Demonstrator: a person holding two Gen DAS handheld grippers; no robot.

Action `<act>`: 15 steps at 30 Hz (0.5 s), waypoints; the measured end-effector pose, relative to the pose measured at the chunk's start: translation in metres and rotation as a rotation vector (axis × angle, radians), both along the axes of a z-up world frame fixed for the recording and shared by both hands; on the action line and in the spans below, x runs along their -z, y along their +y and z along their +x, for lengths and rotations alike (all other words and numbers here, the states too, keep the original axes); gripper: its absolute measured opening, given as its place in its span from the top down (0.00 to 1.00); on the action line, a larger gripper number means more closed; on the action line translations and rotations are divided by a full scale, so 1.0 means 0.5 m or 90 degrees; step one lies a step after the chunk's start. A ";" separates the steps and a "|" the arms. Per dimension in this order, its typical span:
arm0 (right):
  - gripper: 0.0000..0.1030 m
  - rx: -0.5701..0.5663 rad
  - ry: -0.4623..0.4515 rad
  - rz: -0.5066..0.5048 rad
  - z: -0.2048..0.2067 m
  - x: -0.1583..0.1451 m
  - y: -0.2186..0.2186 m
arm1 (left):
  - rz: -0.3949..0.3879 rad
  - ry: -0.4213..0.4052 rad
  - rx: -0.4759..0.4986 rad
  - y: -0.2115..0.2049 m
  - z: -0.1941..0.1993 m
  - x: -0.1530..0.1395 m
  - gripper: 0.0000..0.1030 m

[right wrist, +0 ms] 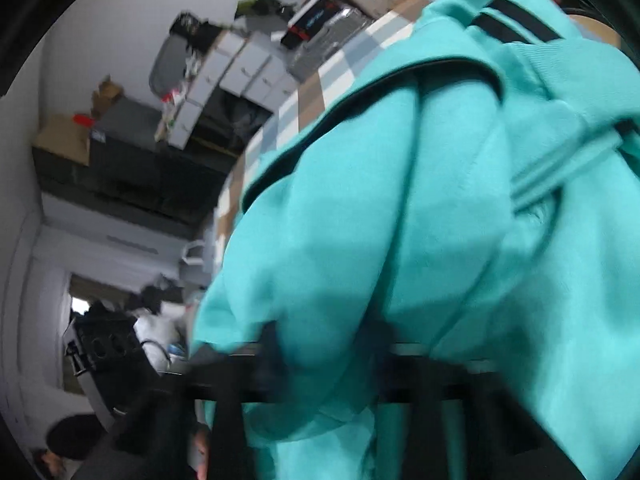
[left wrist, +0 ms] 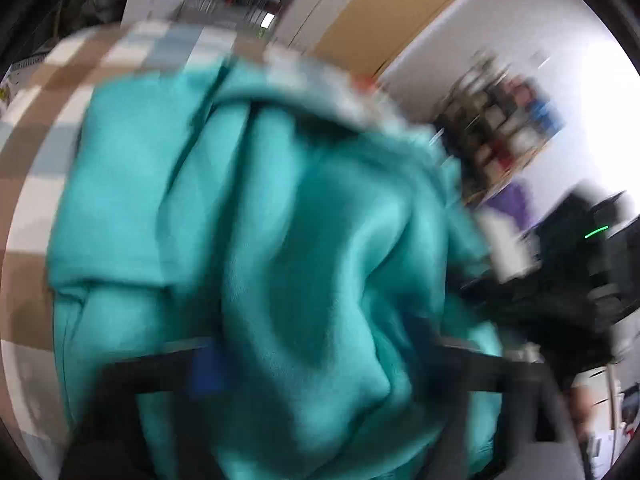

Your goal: Fold large clothes

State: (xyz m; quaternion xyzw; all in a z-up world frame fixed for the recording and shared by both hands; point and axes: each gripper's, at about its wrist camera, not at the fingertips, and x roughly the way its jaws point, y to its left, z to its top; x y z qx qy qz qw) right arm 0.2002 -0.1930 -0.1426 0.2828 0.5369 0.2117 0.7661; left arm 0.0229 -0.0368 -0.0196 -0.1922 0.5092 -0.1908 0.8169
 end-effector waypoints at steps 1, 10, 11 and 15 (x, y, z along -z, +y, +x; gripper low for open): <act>0.89 -0.011 -0.015 -0.026 0.007 -0.009 0.005 | -0.020 0.018 0.011 -0.002 0.010 0.010 0.87; 0.94 -0.015 -0.290 -0.147 0.011 -0.237 -0.032 | -0.216 -0.224 -0.071 0.005 -0.020 -0.166 0.90; 0.94 -0.005 -0.313 -0.136 0.005 -0.251 -0.044 | -0.219 -0.228 -0.082 0.002 -0.031 -0.165 0.90; 0.94 0.012 -0.283 -0.134 -0.009 -0.195 -0.054 | -0.134 -0.167 -0.099 -0.029 -0.059 -0.097 0.90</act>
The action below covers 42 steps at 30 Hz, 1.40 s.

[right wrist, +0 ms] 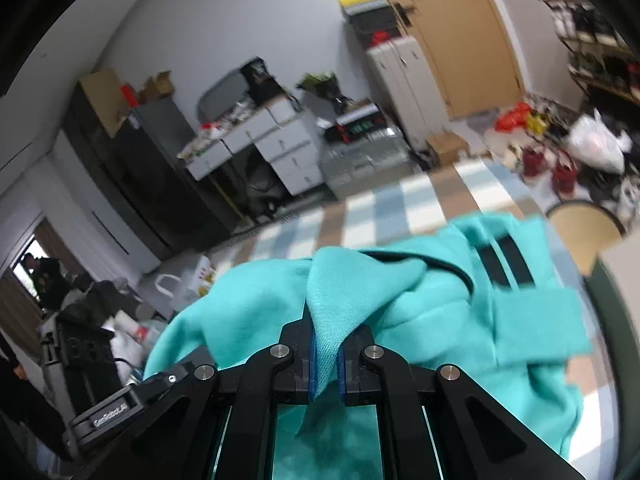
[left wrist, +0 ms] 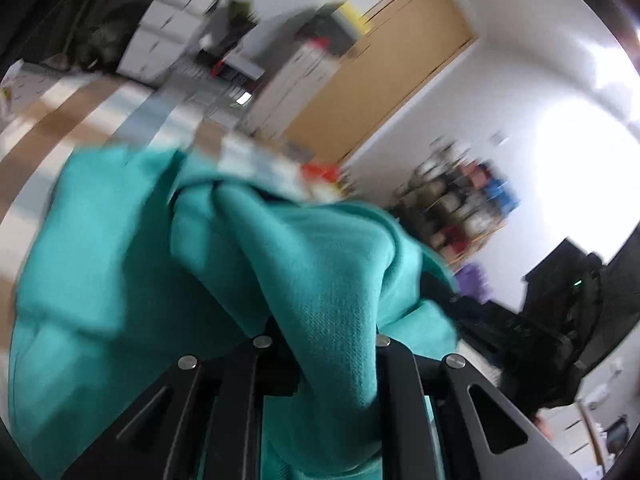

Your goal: Fold large clothes

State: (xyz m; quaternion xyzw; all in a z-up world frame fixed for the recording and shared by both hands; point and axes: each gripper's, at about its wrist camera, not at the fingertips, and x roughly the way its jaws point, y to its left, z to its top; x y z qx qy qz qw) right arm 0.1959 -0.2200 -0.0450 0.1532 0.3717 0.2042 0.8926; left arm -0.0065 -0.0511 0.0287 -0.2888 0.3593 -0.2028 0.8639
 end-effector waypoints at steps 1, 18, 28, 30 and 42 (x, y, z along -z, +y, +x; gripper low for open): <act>0.94 0.008 0.023 0.006 -0.002 0.032 -0.010 | 0.013 0.039 0.014 -0.009 0.000 0.028 0.90; 0.59 0.076 0.109 -0.128 -0.067 0.109 -0.049 | 0.135 0.066 0.122 -0.001 -0.024 0.033 0.51; 0.60 0.023 0.213 -0.195 0.025 0.204 0.000 | 0.157 0.112 0.185 -0.064 0.020 0.071 0.45; 0.62 0.024 0.220 -0.191 0.035 0.214 -0.009 | 0.117 0.102 0.206 -0.043 0.016 0.049 0.45; 0.38 0.000 0.171 -0.264 0.054 0.157 -0.058 | 0.112 0.194 0.119 0.099 0.048 0.085 0.40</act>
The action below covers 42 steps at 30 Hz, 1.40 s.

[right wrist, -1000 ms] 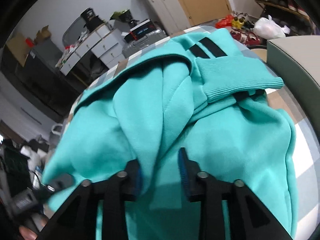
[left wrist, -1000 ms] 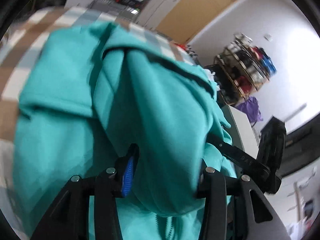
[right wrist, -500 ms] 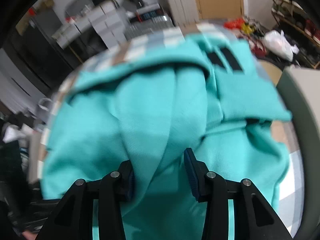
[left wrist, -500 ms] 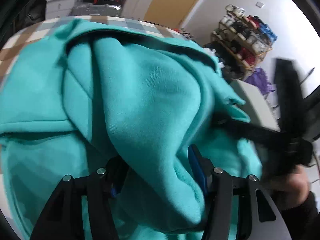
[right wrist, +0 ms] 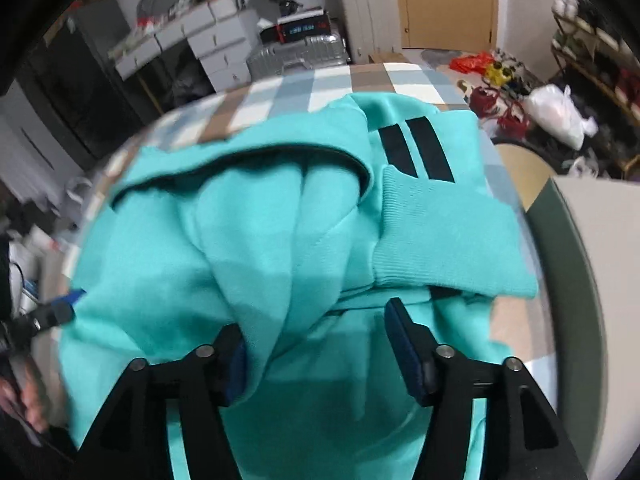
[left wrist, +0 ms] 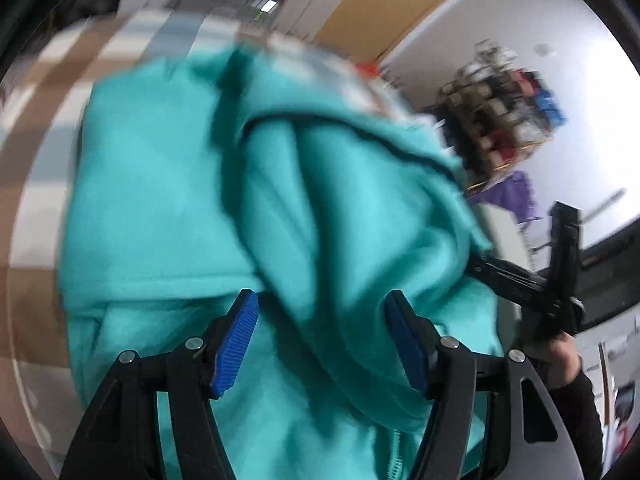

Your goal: Fold large clothes

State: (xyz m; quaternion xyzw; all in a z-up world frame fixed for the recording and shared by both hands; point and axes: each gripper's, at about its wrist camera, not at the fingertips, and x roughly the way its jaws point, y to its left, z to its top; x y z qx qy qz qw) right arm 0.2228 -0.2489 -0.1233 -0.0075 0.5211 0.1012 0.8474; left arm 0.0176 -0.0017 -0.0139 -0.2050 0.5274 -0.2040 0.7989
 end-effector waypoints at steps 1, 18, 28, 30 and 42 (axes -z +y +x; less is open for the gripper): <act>0.36 -0.003 0.015 -0.016 0.008 0.015 0.008 | 0.004 0.012 0.003 -0.007 0.006 0.018 0.39; 0.42 -0.036 0.050 0.040 0.123 0.072 0.060 | 0.158 0.012 0.034 -0.029 0.168 0.022 0.40; 0.41 -0.009 0.046 0.059 0.222 0.076 0.105 | 0.234 0.059 0.002 0.022 0.245 0.017 0.39; 0.42 -0.005 0.052 0.079 0.224 0.062 0.094 | 0.220 0.069 -0.016 0.029 0.216 -0.004 0.41; 0.40 -0.135 -0.022 0.126 0.048 -0.046 0.164 | 0.174 -0.019 0.062 -0.075 -0.026 -0.020 0.41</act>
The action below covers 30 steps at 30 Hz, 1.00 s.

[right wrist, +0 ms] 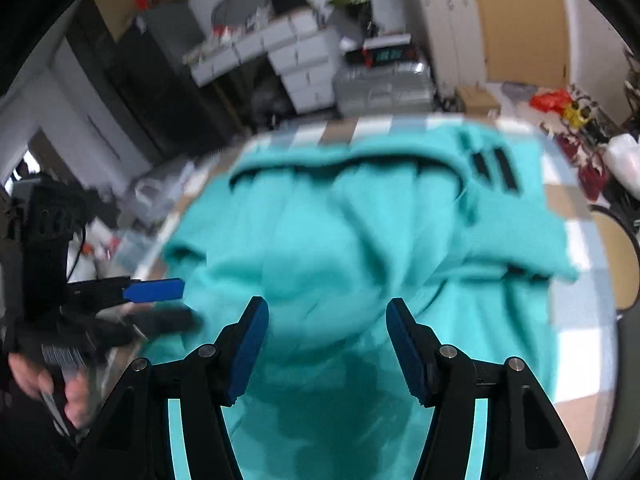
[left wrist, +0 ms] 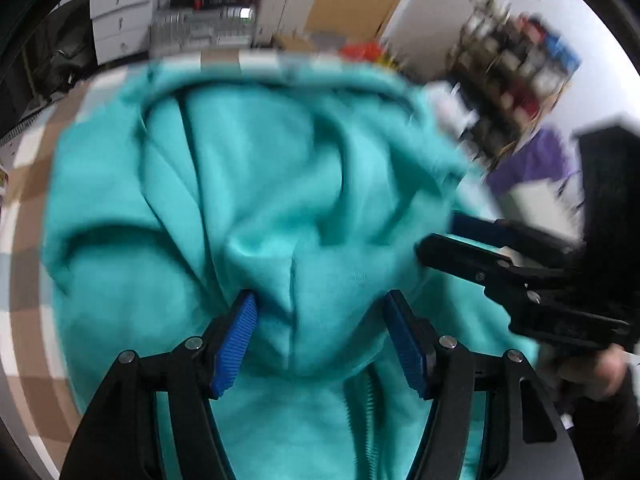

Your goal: Fold large clothes

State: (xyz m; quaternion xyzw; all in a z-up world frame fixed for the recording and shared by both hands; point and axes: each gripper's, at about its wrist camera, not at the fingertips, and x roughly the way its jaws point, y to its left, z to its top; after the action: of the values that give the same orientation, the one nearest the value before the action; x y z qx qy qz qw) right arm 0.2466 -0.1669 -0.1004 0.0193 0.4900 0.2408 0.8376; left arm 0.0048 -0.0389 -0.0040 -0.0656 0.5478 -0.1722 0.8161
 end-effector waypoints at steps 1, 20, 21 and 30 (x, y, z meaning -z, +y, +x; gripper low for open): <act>0.44 -0.001 0.020 -0.014 0.006 0.020 0.013 | -0.001 0.011 -0.011 -0.002 0.002 0.020 0.41; 0.48 0.019 0.084 -0.089 0.018 0.103 0.048 | 0.011 -0.112 -0.201 0.141 -0.077 0.007 0.41; 0.48 0.014 0.088 -0.105 0.015 0.125 0.051 | 0.005 -0.081 -0.201 0.156 -0.070 0.027 0.41; 0.52 -0.018 -0.056 -0.042 0.091 -0.082 0.040 | -0.007 -0.062 -0.193 0.166 -0.039 0.018 0.41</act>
State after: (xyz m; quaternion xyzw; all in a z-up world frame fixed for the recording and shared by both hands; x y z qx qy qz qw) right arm 0.2920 -0.1468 -0.0594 -0.0258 0.4605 0.2368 0.8551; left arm -0.0149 0.0439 -0.0129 -0.1433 0.4907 -0.0531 0.8578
